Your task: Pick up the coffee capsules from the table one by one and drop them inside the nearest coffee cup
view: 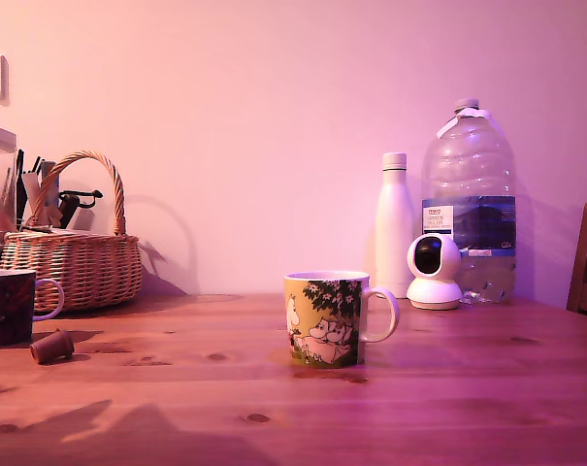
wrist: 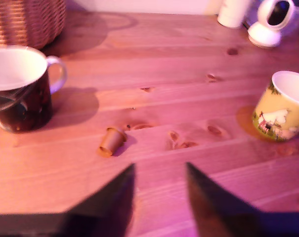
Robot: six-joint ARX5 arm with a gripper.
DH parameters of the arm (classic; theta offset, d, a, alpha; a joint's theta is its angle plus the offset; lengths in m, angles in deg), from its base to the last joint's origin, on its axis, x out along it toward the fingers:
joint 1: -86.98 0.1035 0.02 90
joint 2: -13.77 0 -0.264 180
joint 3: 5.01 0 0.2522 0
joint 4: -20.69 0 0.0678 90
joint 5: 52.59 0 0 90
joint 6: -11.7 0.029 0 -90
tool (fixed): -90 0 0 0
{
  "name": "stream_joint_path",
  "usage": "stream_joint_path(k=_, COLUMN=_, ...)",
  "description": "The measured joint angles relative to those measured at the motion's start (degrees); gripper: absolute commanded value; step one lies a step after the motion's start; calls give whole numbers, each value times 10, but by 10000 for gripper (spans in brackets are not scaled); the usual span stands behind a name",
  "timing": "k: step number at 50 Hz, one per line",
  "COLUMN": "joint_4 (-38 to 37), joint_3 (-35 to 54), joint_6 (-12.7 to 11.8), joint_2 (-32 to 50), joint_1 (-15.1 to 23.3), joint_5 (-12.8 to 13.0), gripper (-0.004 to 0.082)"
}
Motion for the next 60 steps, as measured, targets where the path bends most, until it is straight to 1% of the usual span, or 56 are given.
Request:
stream_joint_path(k=5, joint_4=-1, joint_3=0, joint_6=5, joint_2=0, joint_1=0, joint_5=0, gripper=516)
stream_joint_path(k=6, joint_4=-2, joint_3=0, joint_6=34, joint_2=0, joint_1=0, joint_5=-1, gripper=516)
stream_joint_path(k=7, joint_4=-2, joint_3=0, joint_6=34, joint_2=0, joint_1=0, joint_5=-1, gripper=516)
stream_joint_path(k=9, joint_4=-4, joint_3=0, joint_6=44, joint_2=0, joint_1=-1, joint_5=-1, gripper=516)
stream_joint_path(k=11, joint_4=-4, joint_3=0, joint_6=44, joint_2=0, joint_1=-3, joint_5=-1, gripper=516)
stream_joint_path(k=12, joint_4=-4, joint_3=0, joint_6=48, joint_2=0, joint_1=-4, joint_5=-2, gripper=516)
stream_joint_path(k=17, joint_4=-5, joint_3=0, joint_6=49, joint_2=0, joint_1=-7, joint_5=-2, gripper=516)
stream_joint_path(k=24, joint_4=-31, joint_3=0, joint_6=49, joint_2=0, joint_1=-7, joint_5=-1, gripper=516)
stream_joint_path(k=25, joint_4=-35, joint_3=0, joint_6=67, joint_2=0, joint_1=-7, joint_5=0, gripper=516)
stream_joint_path(k=32, joint_4=-52, joint_3=2, joint_6=69, joint_2=0, joint_1=-7, joint_5=5, gripper=516)
stream_joint_path(k=33, joint_4=-58, joint_3=4, joint_6=80, joint_2=0, joint_1=-7, joint_5=6, gripper=516)
stream_joint_path(k=35, joint_4=-68, joint_3=8, joint_6=84, joint_2=0, joint_1=-7, joint_5=6, gripper=516)
stream_joint_path(k=42, joint_4=-89, joint_3=36, joint_6=86, joint_2=0, joint_1=-4, joint_5=6, gripper=517)
stream_joint_path(k=52, joint_4=-141, joint_3=79, joint_6=88, joint_2=0, joint_1=9, joint_5=14, gripper=519)
stream_joint_path(k=60, joint_4=-182, joint_3=99, joint_6=88, joint_2=-5, joint_1=18, joint_5=16, gripper=519)
